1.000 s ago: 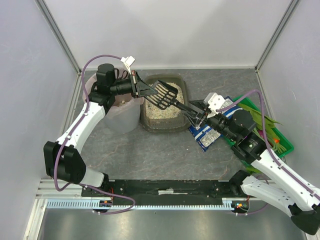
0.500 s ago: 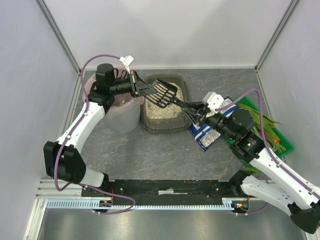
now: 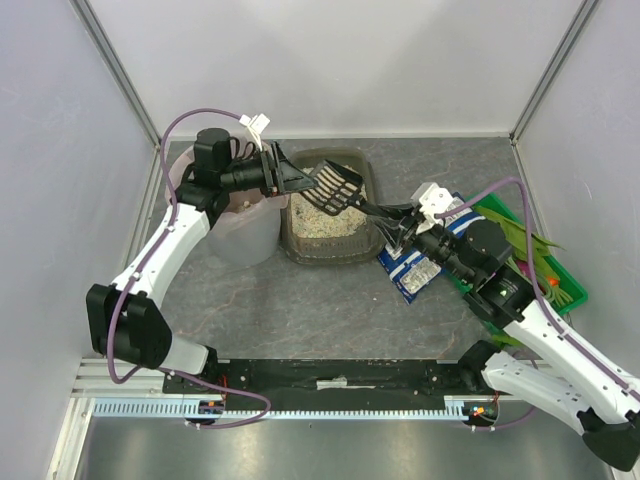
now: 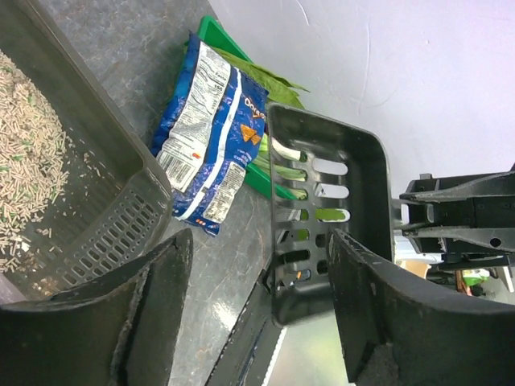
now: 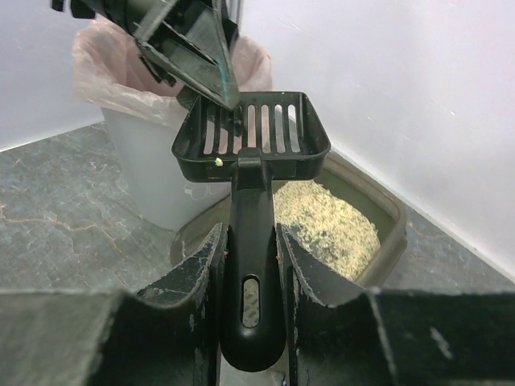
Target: Clean the litter box
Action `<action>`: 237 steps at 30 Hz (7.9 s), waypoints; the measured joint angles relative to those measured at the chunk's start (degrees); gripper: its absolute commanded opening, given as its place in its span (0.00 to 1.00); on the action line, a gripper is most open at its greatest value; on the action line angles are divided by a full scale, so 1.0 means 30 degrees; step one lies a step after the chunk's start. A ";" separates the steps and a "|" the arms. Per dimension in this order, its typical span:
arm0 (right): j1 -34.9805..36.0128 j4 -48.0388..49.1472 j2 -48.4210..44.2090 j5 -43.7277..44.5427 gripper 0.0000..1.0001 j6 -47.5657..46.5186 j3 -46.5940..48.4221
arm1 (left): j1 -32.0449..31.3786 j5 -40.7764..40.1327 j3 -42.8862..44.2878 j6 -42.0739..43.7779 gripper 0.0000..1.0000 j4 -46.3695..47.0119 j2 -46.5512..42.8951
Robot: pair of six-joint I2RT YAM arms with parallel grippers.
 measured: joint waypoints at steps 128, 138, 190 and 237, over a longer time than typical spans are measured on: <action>0.1086 -0.3592 2.4953 1.1293 0.00 0.6747 1.3172 | 0.7417 -0.7089 -0.3009 0.3089 0.84 0.0051 -0.6186; 0.1151 -0.5625 2.4931 1.1336 0.00 0.7446 1.3580 | 0.7504 -0.6754 -0.3038 0.2951 0.84 0.0189 -0.6186; 0.2076 -0.5246 1.4957 1.2539 0.00 0.5340 0.4830 | 0.7512 -0.6783 -0.3446 0.2739 0.83 0.0481 -0.6200; 0.2346 -0.5566 1.1417 1.1358 0.00 0.6302 0.3009 | 0.7504 -0.7278 -0.3912 0.2769 0.82 0.0517 -0.6594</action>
